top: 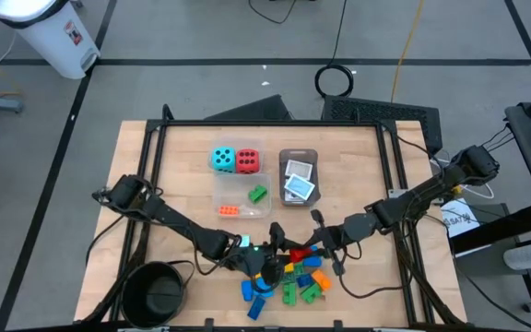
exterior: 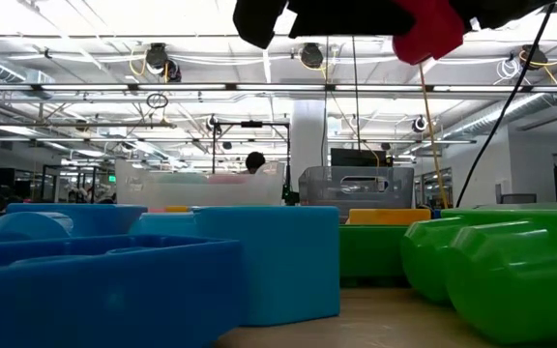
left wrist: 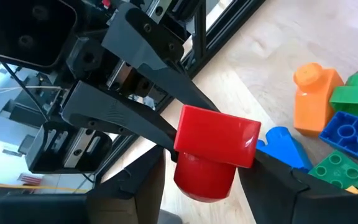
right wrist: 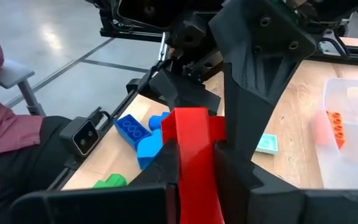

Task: Pick & Place Toys
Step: Put the red game piece into the bottom transparent bin

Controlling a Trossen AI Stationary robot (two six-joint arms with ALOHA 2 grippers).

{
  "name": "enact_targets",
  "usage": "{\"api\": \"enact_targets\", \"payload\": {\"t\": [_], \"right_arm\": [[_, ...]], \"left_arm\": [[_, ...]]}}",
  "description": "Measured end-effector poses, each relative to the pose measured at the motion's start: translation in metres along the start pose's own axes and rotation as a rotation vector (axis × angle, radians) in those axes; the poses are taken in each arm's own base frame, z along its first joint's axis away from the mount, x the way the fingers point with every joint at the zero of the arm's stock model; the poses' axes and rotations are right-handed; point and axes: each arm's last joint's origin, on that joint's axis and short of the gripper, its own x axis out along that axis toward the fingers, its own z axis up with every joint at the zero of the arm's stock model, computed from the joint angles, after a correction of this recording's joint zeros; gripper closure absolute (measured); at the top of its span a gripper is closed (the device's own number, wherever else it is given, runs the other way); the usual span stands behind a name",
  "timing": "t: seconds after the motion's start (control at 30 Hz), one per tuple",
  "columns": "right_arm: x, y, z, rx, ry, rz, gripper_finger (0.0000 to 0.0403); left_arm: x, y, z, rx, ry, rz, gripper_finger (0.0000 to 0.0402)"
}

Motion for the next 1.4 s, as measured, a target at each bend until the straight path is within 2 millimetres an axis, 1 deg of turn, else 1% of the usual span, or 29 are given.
{"api": "enact_targets", "payload": {"t": [0.47, 0.63, 0.73, 0.8, 0.87, 0.93, 1.07, 1.23, 1.33, 1.4], "right_arm": [[0.0, 0.0, 0.0, -0.003, 0.006, 0.015, 0.0361], [0.0, 0.0, -0.001, 0.0, 0.01, 0.014, 0.0361], [0.0, -0.001, -0.002, -0.002, 0.02, -0.01, 0.0362], [0.001, -0.003, -0.009, -0.008, 0.067, -0.036, 0.0364], [0.001, -0.003, -0.008, -0.004, 0.059, -0.037, 0.0367], [0.0, -0.004, -0.004, 0.005, 0.035, -0.023, 0.0377], [0.001, -0.009, -0.007, 0.016, 0.057, -0.043, 0.0402], [0.001, -0.01, -0.007, 0.008, 0.047, -0.038, 0.0394], [0.002, -0.011, -0.012, 0.006, -0.003, -0.068, 0.0387], [0.003, -0.012, -0.021, -0.028, -0.027, -0.101, 0.0373]], "left_arm": [[-0.004, -0.003, 0.007, 0.033, -0.036, 0.013, 0.0206], [-0.005, -0.003, 0.009, -0.094, -0.05, 0.014, 0.019], [-0.006, -0.002, 0.013, -0.113, -0.089, 0.022, 0.0175], [-0.009, 0.005, 0.02, -0.153, -0.134, 0.072, 0.0163], [-0.011, 0.012, 0.026, -0.237, -0.181, 0.112, 0.0149], [-0.01, 0.012, 0.025, -0.258, -0.173, 0.113, 0.0137], [-0.009, 0.004, 0.019, -0.195, -0.113, 0.073, 0.0124], [-0.005, 0.0, 0.01, -0.181, -0.044, 0.035, 0.0122], [-0.003, 0.003, 0.007, -0.23, -0.037, 0.049, 0.0121], [-0.003, 0.004, 0.007, -0.261, -0.036, 0.049, 0.0121]]}}
